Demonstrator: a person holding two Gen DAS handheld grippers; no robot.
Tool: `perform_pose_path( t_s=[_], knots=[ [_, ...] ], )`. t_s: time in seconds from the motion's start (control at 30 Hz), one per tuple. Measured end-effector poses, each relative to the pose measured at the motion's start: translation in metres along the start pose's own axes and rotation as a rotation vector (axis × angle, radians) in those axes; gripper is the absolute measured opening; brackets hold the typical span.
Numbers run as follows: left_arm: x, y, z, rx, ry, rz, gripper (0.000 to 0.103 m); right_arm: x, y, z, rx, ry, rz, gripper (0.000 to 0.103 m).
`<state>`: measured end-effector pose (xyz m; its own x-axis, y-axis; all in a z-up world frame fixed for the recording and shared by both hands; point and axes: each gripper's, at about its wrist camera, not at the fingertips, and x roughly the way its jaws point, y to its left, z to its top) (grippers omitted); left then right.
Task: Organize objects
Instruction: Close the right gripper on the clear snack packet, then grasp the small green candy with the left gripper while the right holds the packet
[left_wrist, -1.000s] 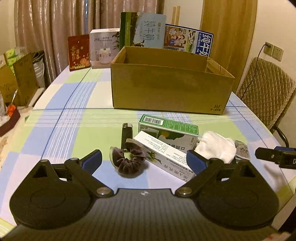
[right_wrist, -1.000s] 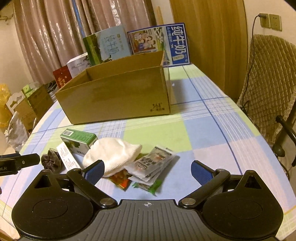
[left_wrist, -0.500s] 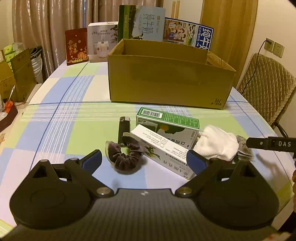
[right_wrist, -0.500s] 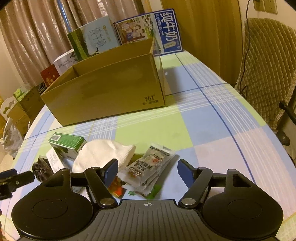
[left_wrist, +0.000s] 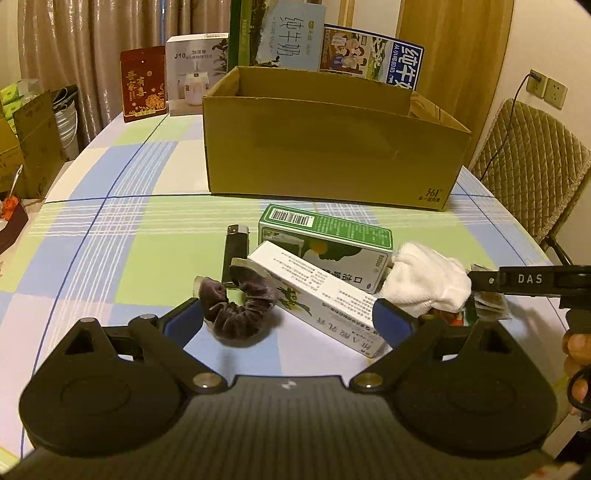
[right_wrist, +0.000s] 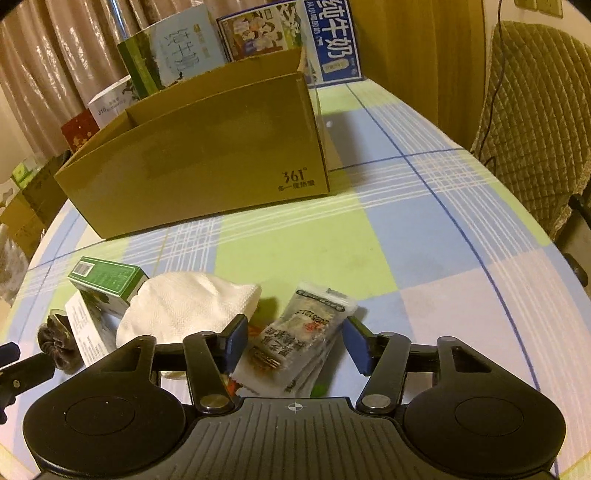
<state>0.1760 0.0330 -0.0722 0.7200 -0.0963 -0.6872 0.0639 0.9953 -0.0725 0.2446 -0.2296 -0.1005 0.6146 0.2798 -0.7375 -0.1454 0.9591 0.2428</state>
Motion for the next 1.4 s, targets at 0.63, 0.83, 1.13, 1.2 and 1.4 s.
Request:
perform_pose_path(
  t_s=[0.63,0.83,1.13,1.2,1.4],
  knots=[
    [-0.008,-0.02,-0.009,0.087,-0.022,-0.043,0.096,-0.038,-0.02,-0.011,-0.005,-0.026,-0.065,0.031],
    [-0.006,-0.043,-0.019,0.156,-0.018,-0.091,0.096,-0.035,-0.024,-0.02,-0.058,0.007,-0.085,0.031],
    [-0.01,-0.04,-0.027,0.157,-0.014,-0.094,0.096,-0.033,0.003,-0.039,-0.078,0.095,0.159,0.031],
    [-0.01,-0.035,-0.029,0.152,-0.003,-0.084,0.096,-0.029,0.01,-0.042,-0.066,0.115,0.229,0.031],
    [-0.007,-0.045,-0.039,0.181,0.038,-0.134,0.091,-0.035,0.004,-0.036,-0.083,0.071,0.131,0.031]
  ],
)
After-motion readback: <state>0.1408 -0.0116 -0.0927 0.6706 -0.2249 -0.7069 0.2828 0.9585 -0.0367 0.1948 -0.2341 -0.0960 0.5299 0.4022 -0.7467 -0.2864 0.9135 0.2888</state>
